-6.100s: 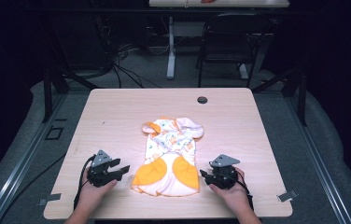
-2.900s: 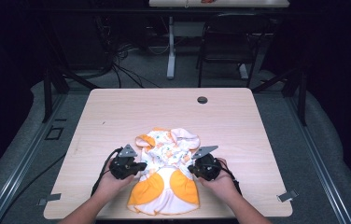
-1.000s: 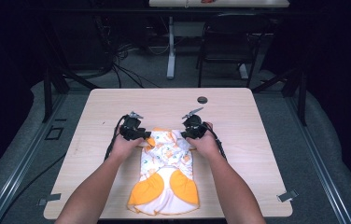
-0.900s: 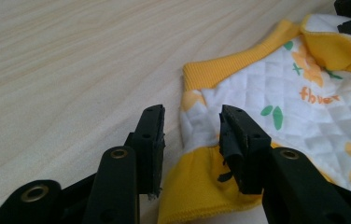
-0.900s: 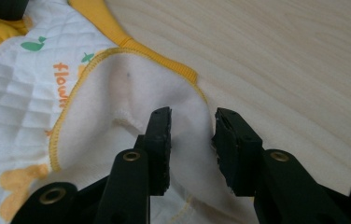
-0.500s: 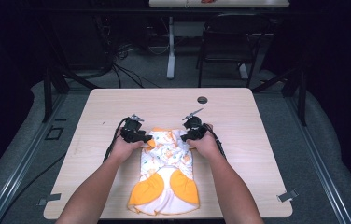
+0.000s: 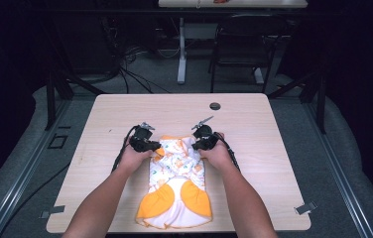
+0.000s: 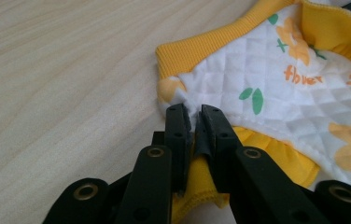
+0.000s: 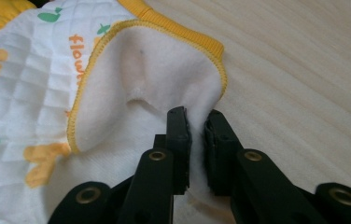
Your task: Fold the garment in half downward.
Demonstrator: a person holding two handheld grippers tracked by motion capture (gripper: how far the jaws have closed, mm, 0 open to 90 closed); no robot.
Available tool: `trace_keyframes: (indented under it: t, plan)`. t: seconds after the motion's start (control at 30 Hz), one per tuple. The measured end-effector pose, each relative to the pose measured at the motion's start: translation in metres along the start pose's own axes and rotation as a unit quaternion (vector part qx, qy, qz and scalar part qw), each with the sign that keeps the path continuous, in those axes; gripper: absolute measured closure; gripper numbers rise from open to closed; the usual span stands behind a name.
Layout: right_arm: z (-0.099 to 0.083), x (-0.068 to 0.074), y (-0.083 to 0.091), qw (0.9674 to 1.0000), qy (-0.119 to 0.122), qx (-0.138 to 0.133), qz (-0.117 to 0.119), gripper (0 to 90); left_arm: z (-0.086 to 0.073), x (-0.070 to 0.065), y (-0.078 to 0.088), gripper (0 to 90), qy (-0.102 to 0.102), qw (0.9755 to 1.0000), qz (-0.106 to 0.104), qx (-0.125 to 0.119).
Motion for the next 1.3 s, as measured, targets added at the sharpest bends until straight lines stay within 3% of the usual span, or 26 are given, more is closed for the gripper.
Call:
trace_keyframes:
  t: [0.2, 0.47, 0.8, 1.3]
  plan:
    - [0.0, 0.002, 0.004, 1.0, -0.005, -0.001, 0.004, 85.3, 0.002, -0.002, 0.004, 84.7, 0.002, 1.0, 0.003, 0.004]
    - [0.002, 0.001, 0.018, 0.9996, 0.008, -0.025, 0.005, 85.6, 0.006, -0.001, 0.02, 85.1, 0.0, 0.9999, -0.002, -0.014]
    - [0.012, 0.007, 0.048, 0.9975, 0.043, -0.054, -0.017, 85.6, 0.019, -0.009, 0.05, 85.2, -0.016, 0.9987, -0.004, -0.048]
    - [0.032, 0.009, 0.079, 0.9934, 0.061, -0.087, -0.044, 85.7, 0.041, -0.016, 0.082, 85.2, -0.033, 0.9953, 0.005, -0.091]
Point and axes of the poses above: each handheld gripper's, and its own axes: y roughly backward along the jaws, z roughly out of its top, x roughly to its left, the point moved 2 cm from there along -y, roughly forward along the jaws, and after that the axes turned 12 degrees about y, right-handed, at the moved point
